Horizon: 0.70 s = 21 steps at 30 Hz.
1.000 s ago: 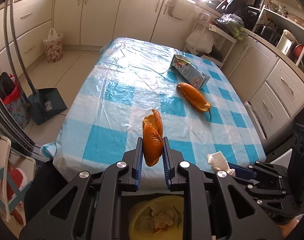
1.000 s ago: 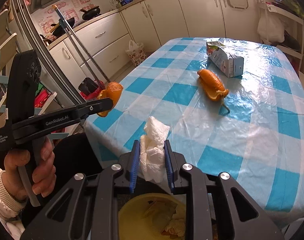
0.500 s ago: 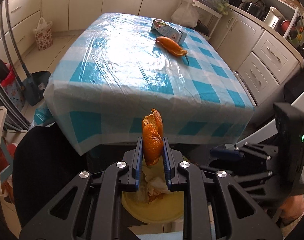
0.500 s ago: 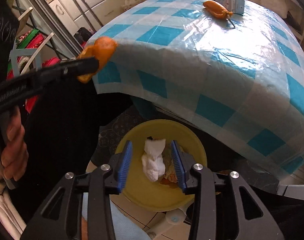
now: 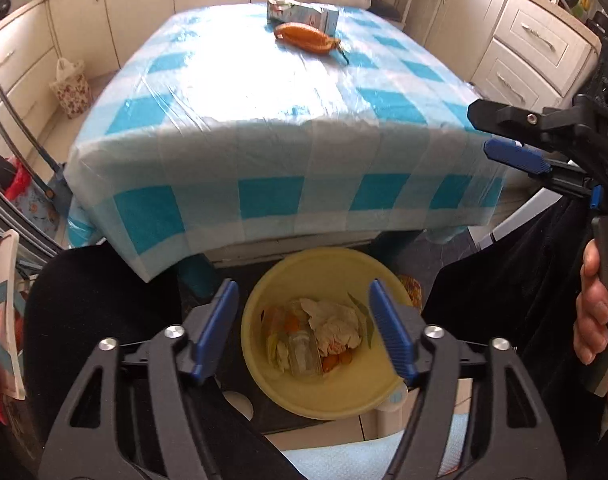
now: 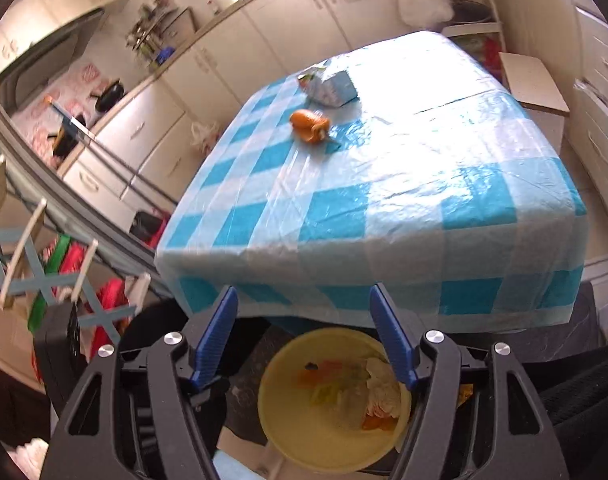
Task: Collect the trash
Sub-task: 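Open both grippers over the yellow basin to drop tissue and peel, then grasp the juice carton with the right gripper while the left moves toward the large orange peel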
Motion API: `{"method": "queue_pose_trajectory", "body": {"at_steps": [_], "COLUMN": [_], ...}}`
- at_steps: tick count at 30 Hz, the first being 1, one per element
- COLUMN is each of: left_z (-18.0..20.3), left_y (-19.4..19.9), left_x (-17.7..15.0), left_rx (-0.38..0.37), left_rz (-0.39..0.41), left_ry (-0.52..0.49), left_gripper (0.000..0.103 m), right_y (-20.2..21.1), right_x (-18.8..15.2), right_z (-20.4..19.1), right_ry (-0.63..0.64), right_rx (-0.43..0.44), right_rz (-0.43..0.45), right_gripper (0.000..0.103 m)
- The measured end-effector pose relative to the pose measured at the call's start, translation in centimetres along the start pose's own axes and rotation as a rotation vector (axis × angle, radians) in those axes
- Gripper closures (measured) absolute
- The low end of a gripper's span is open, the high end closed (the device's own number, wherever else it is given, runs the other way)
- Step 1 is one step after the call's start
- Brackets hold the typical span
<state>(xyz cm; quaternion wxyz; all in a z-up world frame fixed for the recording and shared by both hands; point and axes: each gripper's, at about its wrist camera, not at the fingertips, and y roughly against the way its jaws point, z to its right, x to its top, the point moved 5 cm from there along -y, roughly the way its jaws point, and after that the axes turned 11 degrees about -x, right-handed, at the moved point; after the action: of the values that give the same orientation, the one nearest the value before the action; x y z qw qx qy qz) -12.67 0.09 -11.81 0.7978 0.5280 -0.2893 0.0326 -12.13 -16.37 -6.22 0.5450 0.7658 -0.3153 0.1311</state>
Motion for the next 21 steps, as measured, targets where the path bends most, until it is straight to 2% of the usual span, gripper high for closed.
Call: {"method": "queue_pose_trajectory", "body": {"at_steps": [4,15,21], "left_z": [-0.5,-1.9,-2.5], "left_y": [1.0,2.6,3.0], "left_x": [0.2,0.6,0.6], "left_rx": [0.013,0.017,0.005], "left_rz": [0.048,0.129,0.151], "left_ry": [0.020,0.087,0.119], "left_gripper": [0.026,0.020,0.018], "right_y": [0.1,-0.2,0.6], "right_x": [0.7,0.3,0.5], "right_z": [0.7,0.0,-1.4], "right_ry": [-0.038,0.039,0.093], "right_rx": [-0.007,-0.063,-0.069], "right_rz": [0.009,0.015,0.063], "right_gripper": [0.034,0.031,0.031]}}
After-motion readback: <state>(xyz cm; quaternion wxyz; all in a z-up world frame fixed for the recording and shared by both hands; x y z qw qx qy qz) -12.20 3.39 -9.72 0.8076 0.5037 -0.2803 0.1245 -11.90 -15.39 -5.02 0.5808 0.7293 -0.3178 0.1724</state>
